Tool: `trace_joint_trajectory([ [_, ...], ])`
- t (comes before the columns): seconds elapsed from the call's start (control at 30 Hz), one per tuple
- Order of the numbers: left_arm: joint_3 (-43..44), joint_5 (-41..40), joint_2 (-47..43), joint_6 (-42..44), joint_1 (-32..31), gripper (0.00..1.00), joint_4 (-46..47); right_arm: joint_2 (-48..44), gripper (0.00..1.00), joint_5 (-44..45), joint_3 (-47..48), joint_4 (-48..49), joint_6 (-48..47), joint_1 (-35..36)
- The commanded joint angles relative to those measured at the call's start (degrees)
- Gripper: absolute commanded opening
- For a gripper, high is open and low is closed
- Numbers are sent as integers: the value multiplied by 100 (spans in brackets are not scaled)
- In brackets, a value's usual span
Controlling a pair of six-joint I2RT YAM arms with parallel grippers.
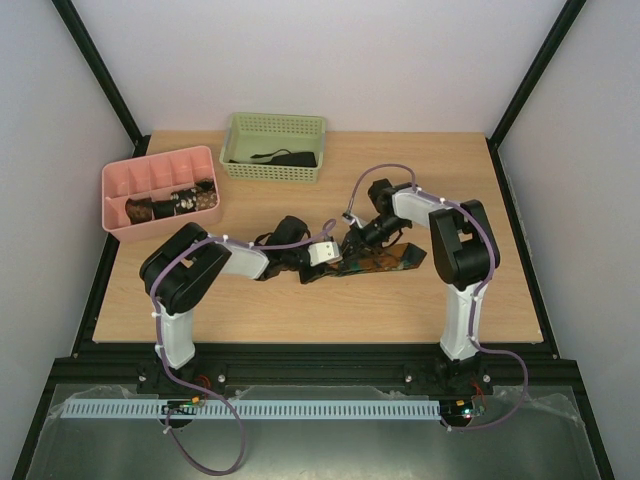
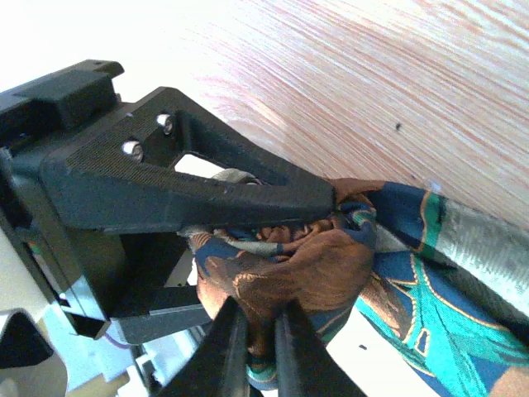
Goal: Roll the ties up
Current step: Roll the tie at the center of the board.
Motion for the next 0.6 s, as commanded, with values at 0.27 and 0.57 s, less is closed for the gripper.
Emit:
trace_joint_trajectory([
  [0.27, 183, 771, 32, -744, 5, 75, 150, 66, 1, 1757, -1035, 310, -283, -567],
  [0.57, 411, 980, 562, -1449, -94, 76, 1027, 258, 1, 1949, -965, 533, -356, -535],
])
